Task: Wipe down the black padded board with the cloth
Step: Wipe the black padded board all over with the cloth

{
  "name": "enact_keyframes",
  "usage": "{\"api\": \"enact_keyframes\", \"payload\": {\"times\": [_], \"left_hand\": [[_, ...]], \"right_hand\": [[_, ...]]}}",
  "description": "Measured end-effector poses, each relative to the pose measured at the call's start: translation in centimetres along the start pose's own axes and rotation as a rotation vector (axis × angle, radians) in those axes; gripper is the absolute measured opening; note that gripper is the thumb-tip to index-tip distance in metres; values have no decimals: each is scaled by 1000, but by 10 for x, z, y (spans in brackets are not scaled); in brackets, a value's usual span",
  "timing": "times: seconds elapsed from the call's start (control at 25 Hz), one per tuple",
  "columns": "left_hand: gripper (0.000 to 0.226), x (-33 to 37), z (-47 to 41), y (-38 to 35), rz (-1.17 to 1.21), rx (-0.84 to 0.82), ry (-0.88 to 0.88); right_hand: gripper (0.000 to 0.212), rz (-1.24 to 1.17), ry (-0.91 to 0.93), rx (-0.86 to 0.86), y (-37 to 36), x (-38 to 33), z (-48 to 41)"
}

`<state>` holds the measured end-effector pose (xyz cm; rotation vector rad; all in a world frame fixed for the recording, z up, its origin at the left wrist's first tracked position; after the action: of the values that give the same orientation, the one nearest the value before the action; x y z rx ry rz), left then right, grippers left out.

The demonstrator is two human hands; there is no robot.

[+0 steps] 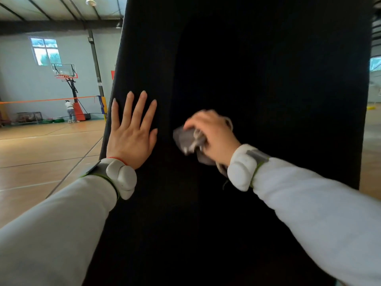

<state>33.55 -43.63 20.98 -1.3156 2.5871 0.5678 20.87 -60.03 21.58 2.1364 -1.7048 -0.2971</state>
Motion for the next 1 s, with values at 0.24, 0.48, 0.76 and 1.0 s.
{"api": "enact_keyframes", "payload": {"times": [0.24, 0.48, 0.76, 1.0], "left_hand": [[61, 1, 0, 0, 7, 3, 7], [60, 1, 0, 2, 18, 11, 11], [60, 1, 0, 2, 23, 17, 14], [61, 2, 3, 3, 70, -6, 18]], "right_hand": [[70, 187, -227, 6, 17, 12, -52], [92, 442, -130, -128, 33, 26, -48], [76, 262, -285, 14, 9, 13, -34], [65, 203, -160, -136, -21, -4, 27]]}}
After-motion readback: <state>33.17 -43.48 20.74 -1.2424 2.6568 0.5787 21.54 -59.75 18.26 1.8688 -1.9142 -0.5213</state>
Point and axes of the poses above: each hand's wrist, its own z-axis away from the middle knuckle, its own y-axis out of the back of the hand, x = y × z, the point moved 2 cm from there along -z, towards the middle knuckle, and after that the axes turned 4 degrees about x, right-handed, at the moved point
